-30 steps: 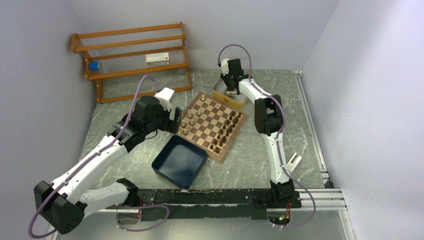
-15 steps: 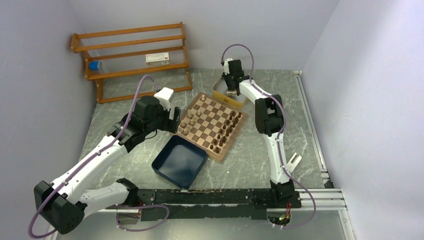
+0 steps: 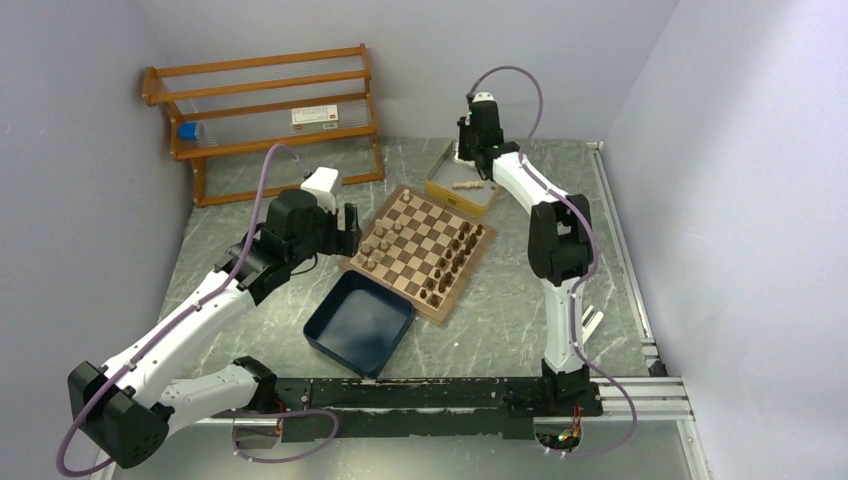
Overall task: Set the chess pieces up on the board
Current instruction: Pick up the chess piece from the storage box.
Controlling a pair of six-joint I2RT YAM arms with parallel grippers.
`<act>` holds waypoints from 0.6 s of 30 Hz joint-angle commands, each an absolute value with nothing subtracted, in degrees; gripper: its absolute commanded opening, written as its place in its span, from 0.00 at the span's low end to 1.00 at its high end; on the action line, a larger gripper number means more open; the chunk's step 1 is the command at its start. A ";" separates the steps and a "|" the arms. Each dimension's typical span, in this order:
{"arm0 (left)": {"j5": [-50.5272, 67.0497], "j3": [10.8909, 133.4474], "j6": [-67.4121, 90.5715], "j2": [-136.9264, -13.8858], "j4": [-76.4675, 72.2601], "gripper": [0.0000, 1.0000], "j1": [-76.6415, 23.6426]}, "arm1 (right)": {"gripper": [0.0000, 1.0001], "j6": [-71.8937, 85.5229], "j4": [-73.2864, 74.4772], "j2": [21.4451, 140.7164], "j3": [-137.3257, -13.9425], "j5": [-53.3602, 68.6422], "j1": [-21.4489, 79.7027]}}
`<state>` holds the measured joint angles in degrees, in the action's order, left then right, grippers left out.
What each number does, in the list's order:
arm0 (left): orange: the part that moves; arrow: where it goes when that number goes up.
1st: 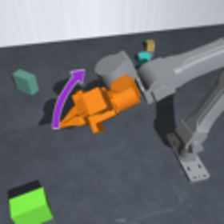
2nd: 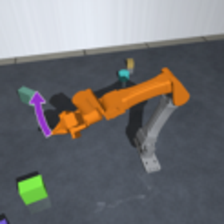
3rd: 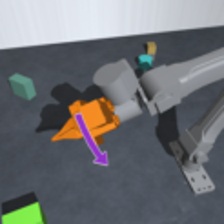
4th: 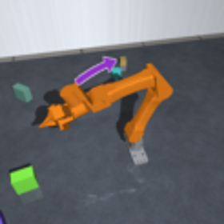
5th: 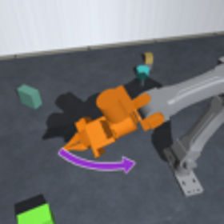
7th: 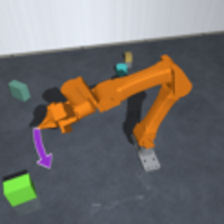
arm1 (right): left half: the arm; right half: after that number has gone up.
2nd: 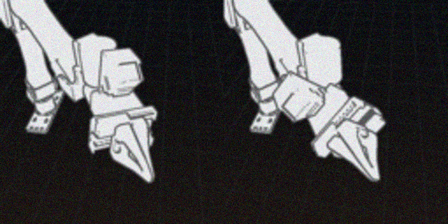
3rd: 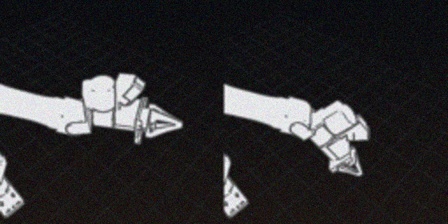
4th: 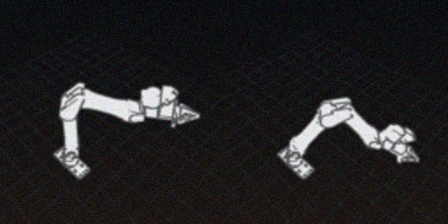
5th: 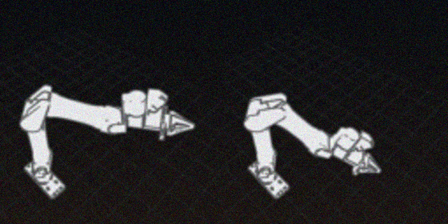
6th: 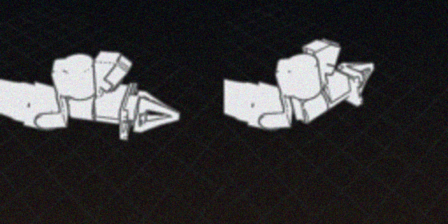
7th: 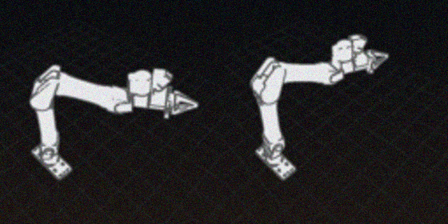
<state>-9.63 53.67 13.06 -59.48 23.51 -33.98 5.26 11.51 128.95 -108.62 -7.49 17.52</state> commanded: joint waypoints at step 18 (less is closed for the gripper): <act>-0.60 63.42 29.48 -77.42 -12.79 0.75 -34.36 | 0.10 74.86 -33.42 96.55 -64.16 16.85 19.01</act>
<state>-4.16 60.99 27.40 -74.32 -2.13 -33.98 61.14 -22.59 99.11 -68.42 13.63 18.13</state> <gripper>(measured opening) 0.747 0.222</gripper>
